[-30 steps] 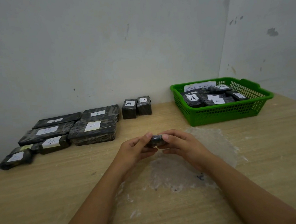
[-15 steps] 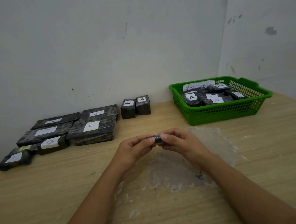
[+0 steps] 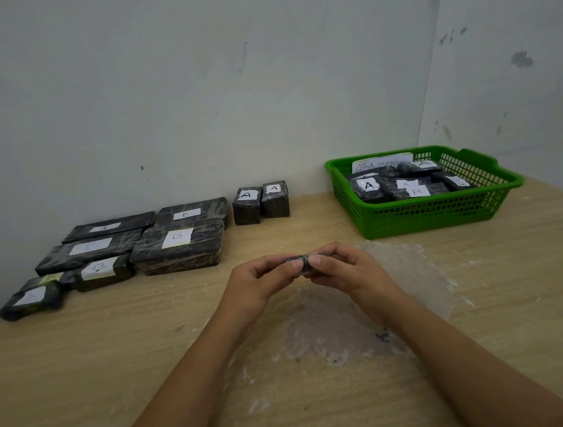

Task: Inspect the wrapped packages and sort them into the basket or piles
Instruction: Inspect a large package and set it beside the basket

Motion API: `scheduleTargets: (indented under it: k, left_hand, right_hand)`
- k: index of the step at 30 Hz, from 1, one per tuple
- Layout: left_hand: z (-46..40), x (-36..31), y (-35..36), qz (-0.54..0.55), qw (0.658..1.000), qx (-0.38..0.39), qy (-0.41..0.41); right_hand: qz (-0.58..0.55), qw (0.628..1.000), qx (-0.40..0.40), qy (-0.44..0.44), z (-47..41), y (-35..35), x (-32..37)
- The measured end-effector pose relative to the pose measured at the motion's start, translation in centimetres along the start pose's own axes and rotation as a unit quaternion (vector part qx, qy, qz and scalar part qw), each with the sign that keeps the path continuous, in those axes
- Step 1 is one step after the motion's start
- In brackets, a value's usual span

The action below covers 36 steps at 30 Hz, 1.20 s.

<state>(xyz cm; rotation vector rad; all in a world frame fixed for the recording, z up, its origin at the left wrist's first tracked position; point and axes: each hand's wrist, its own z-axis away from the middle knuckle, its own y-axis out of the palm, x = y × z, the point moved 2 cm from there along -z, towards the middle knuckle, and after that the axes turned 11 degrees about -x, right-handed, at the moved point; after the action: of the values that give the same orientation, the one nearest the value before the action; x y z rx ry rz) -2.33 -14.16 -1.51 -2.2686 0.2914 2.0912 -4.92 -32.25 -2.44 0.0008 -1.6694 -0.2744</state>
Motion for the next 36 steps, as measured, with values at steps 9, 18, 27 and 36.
scheduleTargets:
  k: [9, 18, 27, 36]
  left_hand:
    - [0.05, -0.39, -0.05, -0.001, 1.0, 0.024, -0.01]
    - [-0.22, -0.2, -0.07, 0.005, 1.0, -0.003, 0.015]
    - [-0.34, -0.24, -0.41, 0.017, 1.0, -0.001, -0.018]
    - [-0.24, -0.15, -0.47, -0.029, 0.999, -0.021, -0.016]
  right_hand:
    - [-0.017, 1.0, -0.009, -0.01, -0.05, -0.14, 0.35]
    - [-0.01, 1.0, -0.004, -0.009, -0.06, -0.03, 0.39]
    - [0.052, 0.997, 0.005, -0.048, 0.11, -0.44, 0.87]
    - [0.097, 0.993, -0.031, -0.059, -0.07, -0.53, 0.6]
